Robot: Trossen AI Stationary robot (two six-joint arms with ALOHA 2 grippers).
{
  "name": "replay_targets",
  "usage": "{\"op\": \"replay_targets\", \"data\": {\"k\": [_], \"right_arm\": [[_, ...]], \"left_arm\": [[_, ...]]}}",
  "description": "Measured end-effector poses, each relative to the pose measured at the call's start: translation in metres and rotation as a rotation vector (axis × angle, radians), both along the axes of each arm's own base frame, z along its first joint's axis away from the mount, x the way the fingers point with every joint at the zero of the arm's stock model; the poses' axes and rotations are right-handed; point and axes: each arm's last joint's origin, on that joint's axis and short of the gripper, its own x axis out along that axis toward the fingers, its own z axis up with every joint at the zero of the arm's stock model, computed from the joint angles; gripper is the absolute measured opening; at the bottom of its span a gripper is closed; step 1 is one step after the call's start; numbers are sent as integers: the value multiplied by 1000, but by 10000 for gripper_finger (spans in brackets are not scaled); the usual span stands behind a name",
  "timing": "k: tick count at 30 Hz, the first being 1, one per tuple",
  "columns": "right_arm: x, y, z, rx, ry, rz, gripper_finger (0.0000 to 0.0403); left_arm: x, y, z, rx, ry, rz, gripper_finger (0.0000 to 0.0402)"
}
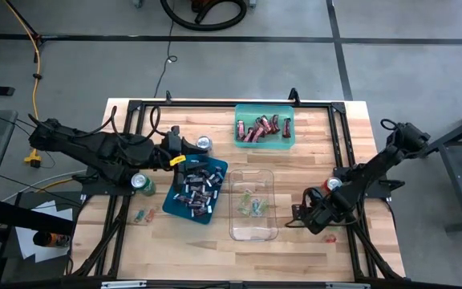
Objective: Sort candy
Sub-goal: Put the green candy into the transparent bin
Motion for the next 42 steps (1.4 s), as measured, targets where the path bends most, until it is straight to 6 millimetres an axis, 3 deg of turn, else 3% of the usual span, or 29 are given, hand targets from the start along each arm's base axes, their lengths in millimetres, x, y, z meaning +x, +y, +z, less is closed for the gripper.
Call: {"op": "replay_targets", "data": {"k": [5, 9, 12, 17, 23, 31, 37, 42], "right_arm": [[0, -2, -10, 0, 7, -8, 199], [0, -2, -15, 2, 7, -6, 173], [0, -2, -16, -9, 9, 26, 127], [2, -3, -9, -94, -18, 91, 14], [13, -5, 44, -207, -170, 197, 4], [38, -17, 138, -607, -478, 384, 2], [65, -21, 150, -700, -526, 493, 1], [102, -28, 163, -740, -733, 682, 0]], "left_arm": [[0, 0, 0, 1, 2, 0, 181], [0, 0, 0, 1, 2, 0, 181], [0, 0, 0, 1, 2, 0, 181], [0, 0, -1, 4, 8, 3, 181], [-1, 0, -3, 10, 27, 4, 181], [-1, 1, -2, 11, 26, 11, 181], [-1, 1, -2, 10, 25, 12, 181], [-1, 1, -2, 8, 19, 13, 181]]}}
